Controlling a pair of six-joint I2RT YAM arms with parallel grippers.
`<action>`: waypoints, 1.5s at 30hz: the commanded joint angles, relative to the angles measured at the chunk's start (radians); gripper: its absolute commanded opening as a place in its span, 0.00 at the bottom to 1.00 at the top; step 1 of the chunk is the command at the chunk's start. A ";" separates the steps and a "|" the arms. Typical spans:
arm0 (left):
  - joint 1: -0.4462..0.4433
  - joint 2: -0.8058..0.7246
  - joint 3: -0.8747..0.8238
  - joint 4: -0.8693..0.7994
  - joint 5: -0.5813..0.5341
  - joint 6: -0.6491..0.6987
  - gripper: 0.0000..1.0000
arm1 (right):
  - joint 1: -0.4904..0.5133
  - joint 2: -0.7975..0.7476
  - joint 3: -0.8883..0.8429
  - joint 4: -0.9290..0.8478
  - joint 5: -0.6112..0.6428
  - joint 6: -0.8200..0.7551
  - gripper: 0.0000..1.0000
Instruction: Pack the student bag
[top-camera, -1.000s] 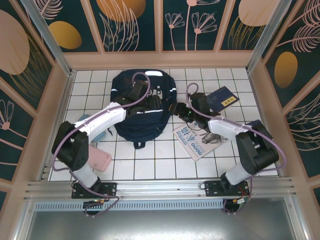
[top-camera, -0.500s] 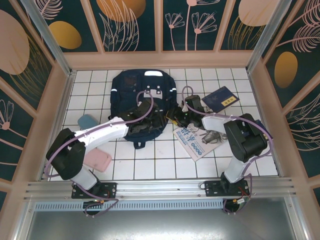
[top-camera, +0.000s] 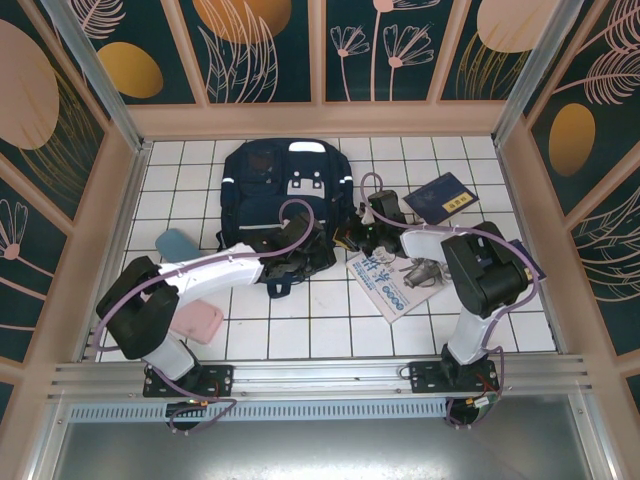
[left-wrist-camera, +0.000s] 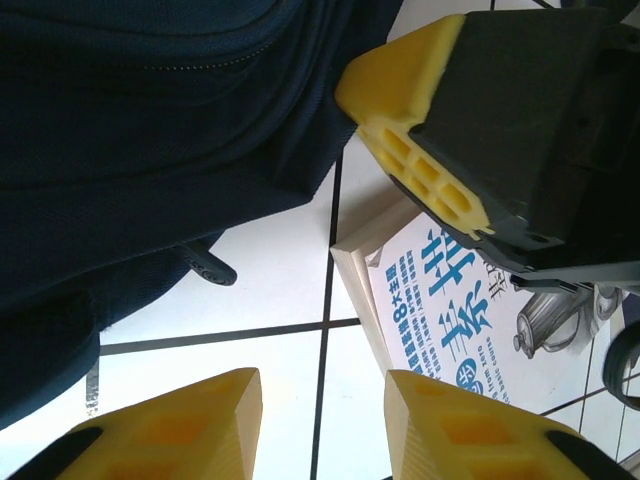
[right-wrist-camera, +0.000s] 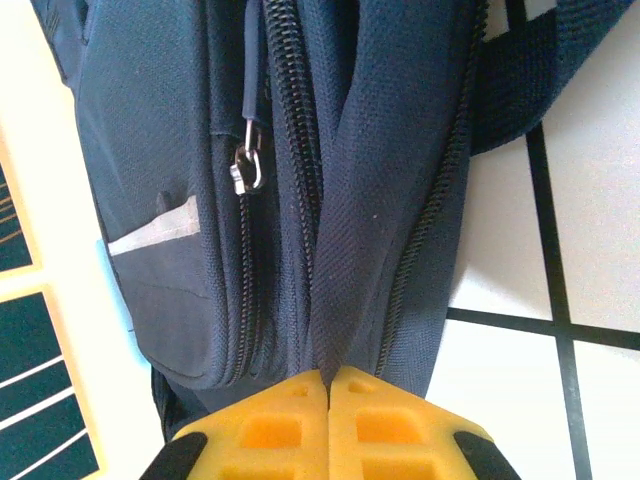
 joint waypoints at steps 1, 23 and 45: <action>-0.004 0.020 -0.018 0.040 -0.012 -0.037 0.38 | -0.006 -0.077 0.033 0.004 -0.034 -0.027 0.02; -0.004 0.038 -0.083 0.152 -0.283 -0.101 0.43 | 0.004 -0.135 0.061 0.140 -0.149 0.028 0.00; -0.005 -0.037 -0.141 0.088 -0.470 -0.109 0.02 | 0.046 -0.024 0.192 0.090 -0.090 0.014 0.00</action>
